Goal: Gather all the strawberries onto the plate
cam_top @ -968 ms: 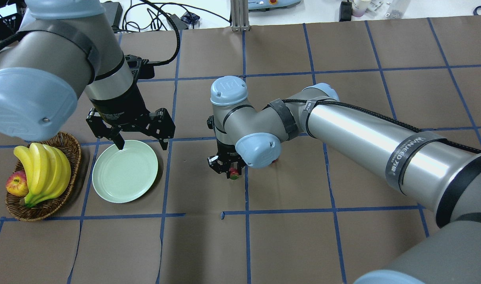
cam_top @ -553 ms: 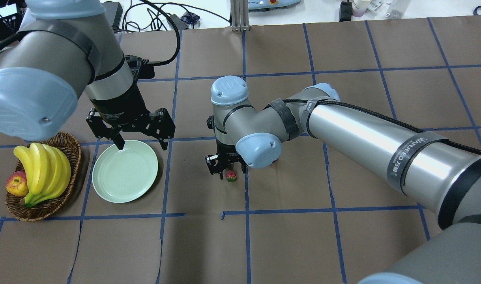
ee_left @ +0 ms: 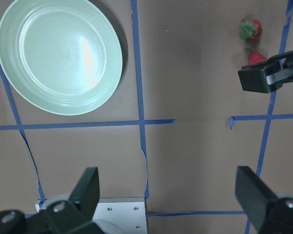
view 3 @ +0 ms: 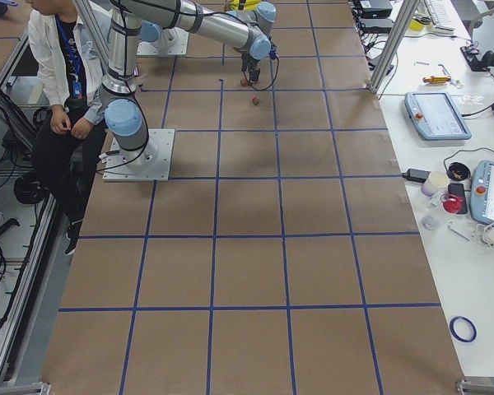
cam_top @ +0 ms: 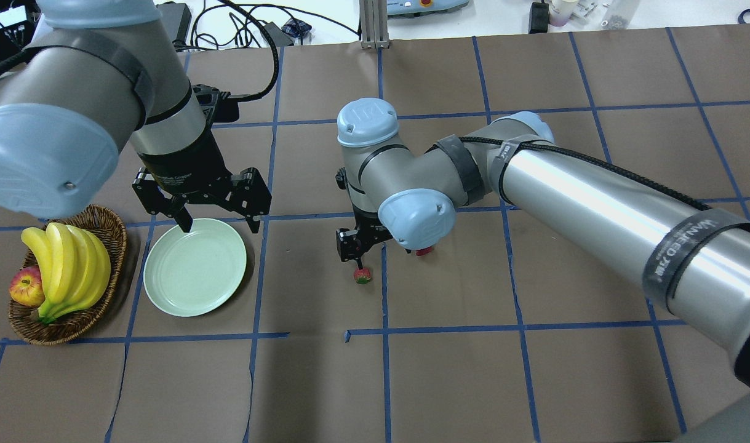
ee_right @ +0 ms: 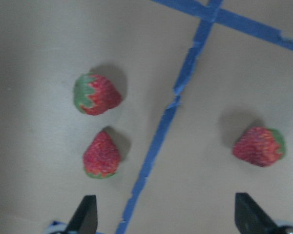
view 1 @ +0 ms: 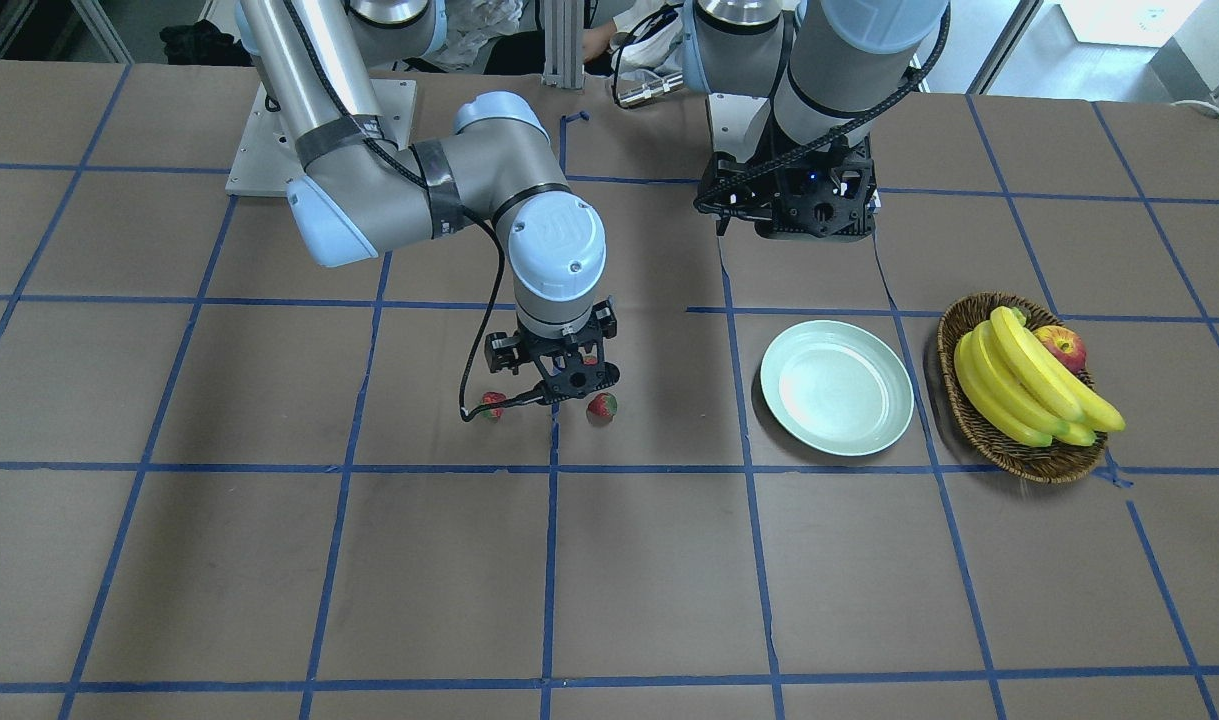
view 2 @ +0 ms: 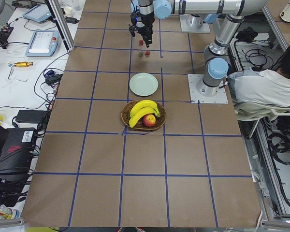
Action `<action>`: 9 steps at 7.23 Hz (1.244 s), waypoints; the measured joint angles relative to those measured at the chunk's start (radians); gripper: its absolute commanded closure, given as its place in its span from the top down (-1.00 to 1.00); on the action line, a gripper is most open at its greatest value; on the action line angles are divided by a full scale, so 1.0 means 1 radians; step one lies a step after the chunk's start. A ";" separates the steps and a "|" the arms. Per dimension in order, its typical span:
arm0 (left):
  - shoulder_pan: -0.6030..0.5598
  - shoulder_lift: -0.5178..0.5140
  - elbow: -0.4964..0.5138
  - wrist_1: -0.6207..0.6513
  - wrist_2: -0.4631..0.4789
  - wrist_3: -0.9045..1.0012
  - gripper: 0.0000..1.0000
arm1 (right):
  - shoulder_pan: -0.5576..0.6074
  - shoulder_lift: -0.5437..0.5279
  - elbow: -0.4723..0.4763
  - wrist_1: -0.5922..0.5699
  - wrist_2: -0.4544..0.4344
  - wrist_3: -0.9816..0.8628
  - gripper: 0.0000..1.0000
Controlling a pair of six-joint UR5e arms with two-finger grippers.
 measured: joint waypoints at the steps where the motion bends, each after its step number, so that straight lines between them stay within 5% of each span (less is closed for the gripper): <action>1: 0.000 0.000 0.000 0.000 0.000 0.001 1.00 | -0.040 -0.025 0.003 0.011 -0.031 -0.080 1.00; 3: -0.001 -0.001 -0.001 -0.001 -0.001 0.001 1.00 | -0.103 -0.037 0.018 0.013 -0.049 -0.155 1.00; 9: -0.005 -0.004 -0.015 -0.001 -0.001 -0.011 1.00 | -0.121 0.009 0.135 -0.120 0.001 0.119 1.00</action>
